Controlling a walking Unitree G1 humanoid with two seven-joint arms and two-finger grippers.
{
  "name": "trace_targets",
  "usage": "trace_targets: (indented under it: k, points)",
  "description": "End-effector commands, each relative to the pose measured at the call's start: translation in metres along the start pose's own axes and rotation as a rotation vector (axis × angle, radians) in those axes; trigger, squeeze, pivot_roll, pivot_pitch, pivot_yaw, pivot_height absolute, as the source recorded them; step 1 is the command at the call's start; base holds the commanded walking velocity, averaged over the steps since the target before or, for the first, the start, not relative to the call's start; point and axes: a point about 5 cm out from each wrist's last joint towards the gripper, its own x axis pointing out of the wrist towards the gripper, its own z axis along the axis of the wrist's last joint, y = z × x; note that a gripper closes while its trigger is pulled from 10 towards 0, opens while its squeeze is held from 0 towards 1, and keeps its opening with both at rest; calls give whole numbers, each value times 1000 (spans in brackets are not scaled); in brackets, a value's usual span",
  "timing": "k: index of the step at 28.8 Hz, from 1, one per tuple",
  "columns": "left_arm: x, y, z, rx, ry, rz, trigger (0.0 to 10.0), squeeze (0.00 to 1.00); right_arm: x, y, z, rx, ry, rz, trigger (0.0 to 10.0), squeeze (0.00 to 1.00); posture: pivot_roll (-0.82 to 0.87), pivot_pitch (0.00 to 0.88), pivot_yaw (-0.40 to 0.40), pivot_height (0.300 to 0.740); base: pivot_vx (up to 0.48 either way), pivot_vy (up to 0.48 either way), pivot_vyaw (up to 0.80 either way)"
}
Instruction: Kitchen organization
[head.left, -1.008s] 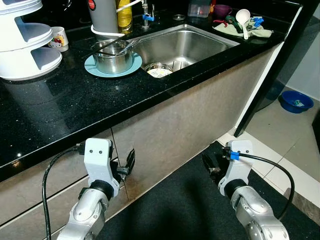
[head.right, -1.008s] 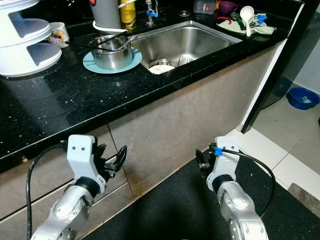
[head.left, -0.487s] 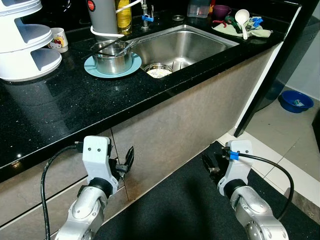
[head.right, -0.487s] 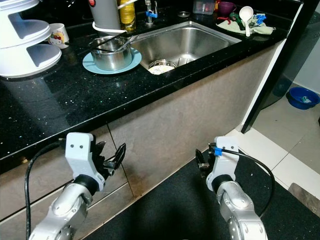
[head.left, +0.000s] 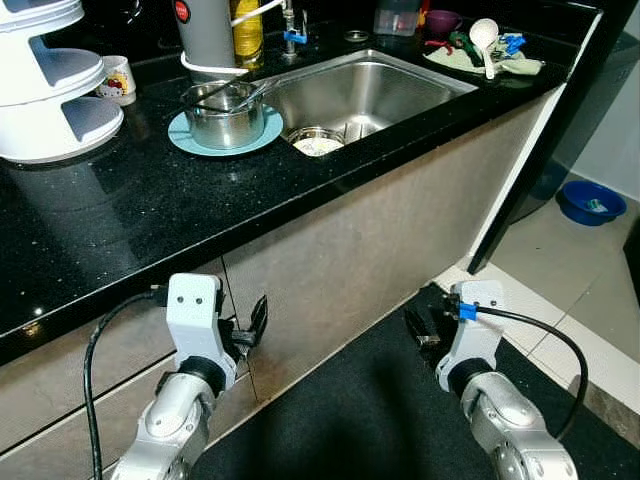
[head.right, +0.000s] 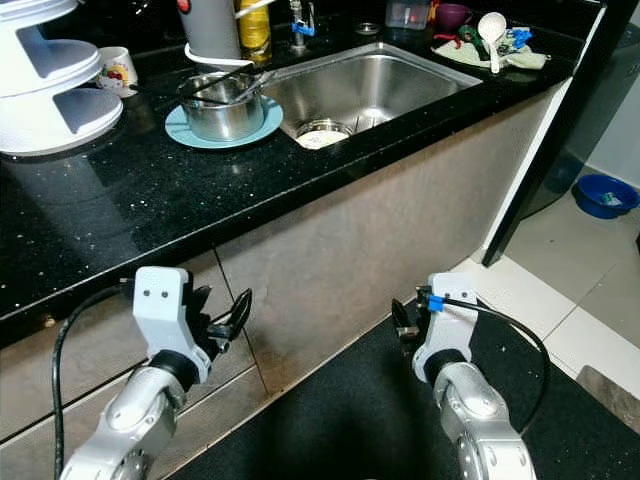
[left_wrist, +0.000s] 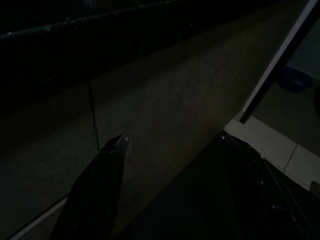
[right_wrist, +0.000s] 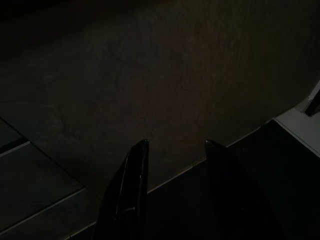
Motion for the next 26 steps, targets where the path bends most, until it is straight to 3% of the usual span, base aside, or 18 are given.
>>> trace_targets:
  k: [1, 26]
  points:
    - [-1, 0, -4, 5, 17, 3, 10000, 0, -1, -2, -2, -1, 14, -7, 10000, 0, -67, 26, -5, 740, 0, 0, 0]
    - [-2, 3, -4, 6, 19, 27, 10000, 0, 0, -1, -3, 6, 17, -6, 10000, 0, -68, 24, 0, 740, 0, 0, 0]
